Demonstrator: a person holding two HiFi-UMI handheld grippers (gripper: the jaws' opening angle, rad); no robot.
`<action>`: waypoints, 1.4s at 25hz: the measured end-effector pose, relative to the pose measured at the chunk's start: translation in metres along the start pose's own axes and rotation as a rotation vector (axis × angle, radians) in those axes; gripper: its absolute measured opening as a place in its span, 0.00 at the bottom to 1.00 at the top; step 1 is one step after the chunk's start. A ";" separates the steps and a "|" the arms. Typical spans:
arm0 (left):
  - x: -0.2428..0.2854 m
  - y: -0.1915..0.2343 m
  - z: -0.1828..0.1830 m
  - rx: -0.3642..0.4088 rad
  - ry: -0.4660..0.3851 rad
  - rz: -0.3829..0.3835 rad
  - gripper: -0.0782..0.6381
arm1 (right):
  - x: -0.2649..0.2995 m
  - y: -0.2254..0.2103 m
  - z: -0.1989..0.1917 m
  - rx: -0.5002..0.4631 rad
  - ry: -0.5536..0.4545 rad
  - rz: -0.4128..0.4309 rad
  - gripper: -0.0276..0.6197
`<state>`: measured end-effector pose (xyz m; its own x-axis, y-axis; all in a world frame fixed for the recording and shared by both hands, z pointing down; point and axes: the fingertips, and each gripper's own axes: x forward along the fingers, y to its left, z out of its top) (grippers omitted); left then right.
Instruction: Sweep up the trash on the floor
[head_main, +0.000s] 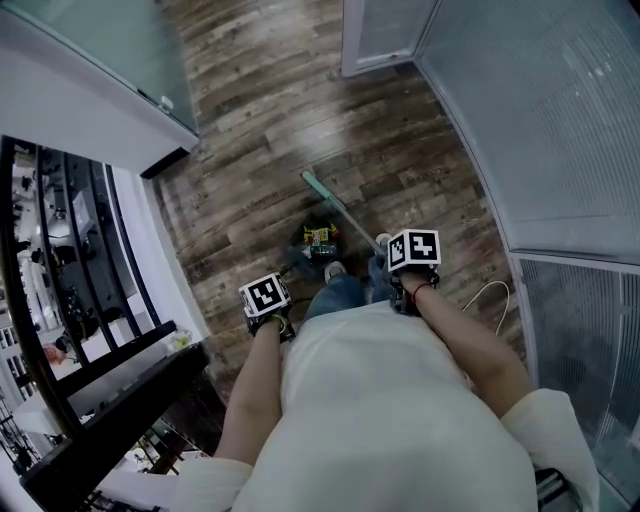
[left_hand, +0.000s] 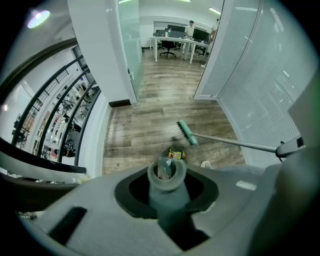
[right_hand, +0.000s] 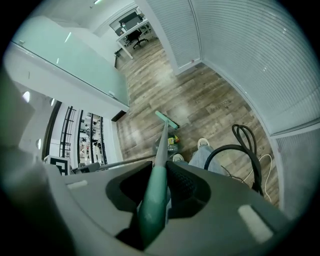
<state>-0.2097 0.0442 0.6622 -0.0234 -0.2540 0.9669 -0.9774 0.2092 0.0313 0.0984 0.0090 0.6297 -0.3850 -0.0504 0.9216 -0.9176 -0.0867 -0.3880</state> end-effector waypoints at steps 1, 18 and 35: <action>-0.001 0.001 -0.001 0.001 -0.003 0.001 0.24 | 0.000 0.001 0.000 -0.008 0.000 0.003 0.19; -0.007 0.040 -0.025 -0.035 -0.028 -0.034 0.24 | -0.001 0.019 0.004 -0.065 0.000 0.037 0.19; -0.006 0.040 -0.021 -0.030 -0.024 -0.033 0.24 | 0.004 0.019 -0.001 -0.066 0.033 0.033 0.19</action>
<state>-0.2447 0.0738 0.6631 0.0038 -0.2836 0.9589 -0.9710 0.2281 0.0713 0.0797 0.0084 0.6257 -0.4168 -0.0188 0.9088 -0.9086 -0.0195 -0.4172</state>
